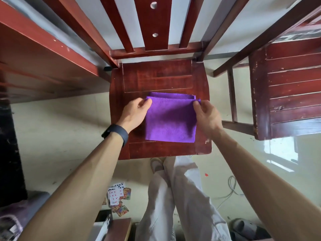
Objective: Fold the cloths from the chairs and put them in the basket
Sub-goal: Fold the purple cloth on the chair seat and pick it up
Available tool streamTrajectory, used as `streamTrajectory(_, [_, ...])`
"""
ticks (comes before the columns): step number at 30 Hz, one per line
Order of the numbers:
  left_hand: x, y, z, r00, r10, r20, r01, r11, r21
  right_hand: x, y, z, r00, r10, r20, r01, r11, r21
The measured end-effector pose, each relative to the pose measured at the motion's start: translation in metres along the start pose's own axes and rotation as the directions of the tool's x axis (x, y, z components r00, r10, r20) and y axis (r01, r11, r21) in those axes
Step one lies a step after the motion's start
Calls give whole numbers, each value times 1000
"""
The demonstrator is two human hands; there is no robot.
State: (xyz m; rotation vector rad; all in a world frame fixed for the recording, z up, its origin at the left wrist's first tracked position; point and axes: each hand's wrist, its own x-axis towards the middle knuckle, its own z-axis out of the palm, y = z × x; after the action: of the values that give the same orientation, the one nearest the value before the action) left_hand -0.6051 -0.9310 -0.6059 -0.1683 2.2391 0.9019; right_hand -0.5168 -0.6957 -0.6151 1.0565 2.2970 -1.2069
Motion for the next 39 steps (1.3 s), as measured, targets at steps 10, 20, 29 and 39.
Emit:
streamTrajectory(10, [42,-14,40,982,5,-190,13,996,93,46,21,37,994,15,-111,-25,996,-84])
streamTrajectory(20, [40,-15,46,926,106,-361,37,929,369,44,21,35,985,19,-169,-56,975,-216])
streamTrajectory(29, [1,-44,82,758,652,-12,-462,549,697,-13,35,65,813,-582,-18,463,665,-586])
streamTrajectory(39, [33,-61,95,839,535,-102,-350,673,651,14,55,79,929,-351,-117,222,781,-583])
